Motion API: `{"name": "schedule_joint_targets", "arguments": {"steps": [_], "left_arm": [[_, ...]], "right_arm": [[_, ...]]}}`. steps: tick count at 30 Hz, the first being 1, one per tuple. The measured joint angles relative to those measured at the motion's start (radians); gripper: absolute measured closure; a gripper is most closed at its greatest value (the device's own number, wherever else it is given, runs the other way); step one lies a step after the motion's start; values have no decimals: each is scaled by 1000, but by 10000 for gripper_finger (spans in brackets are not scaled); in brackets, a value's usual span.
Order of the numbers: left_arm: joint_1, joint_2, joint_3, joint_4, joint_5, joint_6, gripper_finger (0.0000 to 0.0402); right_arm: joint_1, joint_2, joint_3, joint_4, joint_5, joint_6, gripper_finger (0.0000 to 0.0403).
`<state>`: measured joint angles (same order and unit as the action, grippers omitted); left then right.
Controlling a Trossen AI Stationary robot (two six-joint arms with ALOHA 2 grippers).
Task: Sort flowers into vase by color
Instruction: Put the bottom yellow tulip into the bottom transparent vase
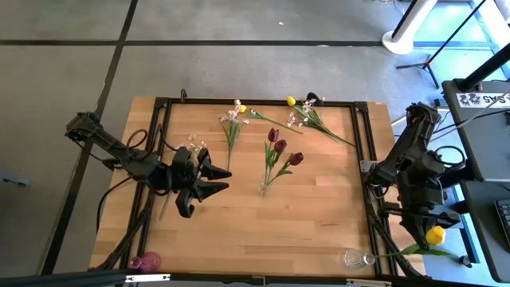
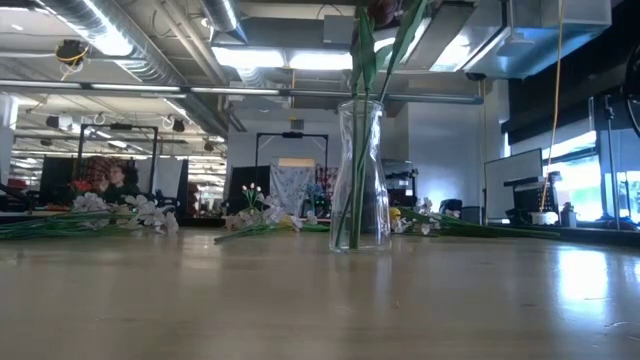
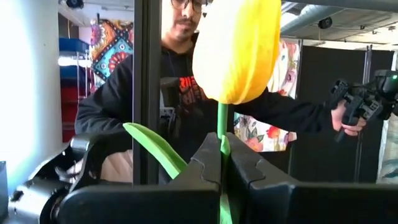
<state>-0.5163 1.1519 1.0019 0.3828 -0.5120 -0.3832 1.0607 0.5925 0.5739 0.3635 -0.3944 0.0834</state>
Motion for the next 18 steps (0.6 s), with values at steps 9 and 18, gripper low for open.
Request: {"name": "schedule_joint_targets", "arguments": {"steps": [9,18], "left_arm": [[0,0,0,0,-1,0,241],[0,0,0,10,-3,-31,241]], "right_arm": [[0,1,0,-174,0,-53,390],[0,19,0,-283,32,-115,350]]}}
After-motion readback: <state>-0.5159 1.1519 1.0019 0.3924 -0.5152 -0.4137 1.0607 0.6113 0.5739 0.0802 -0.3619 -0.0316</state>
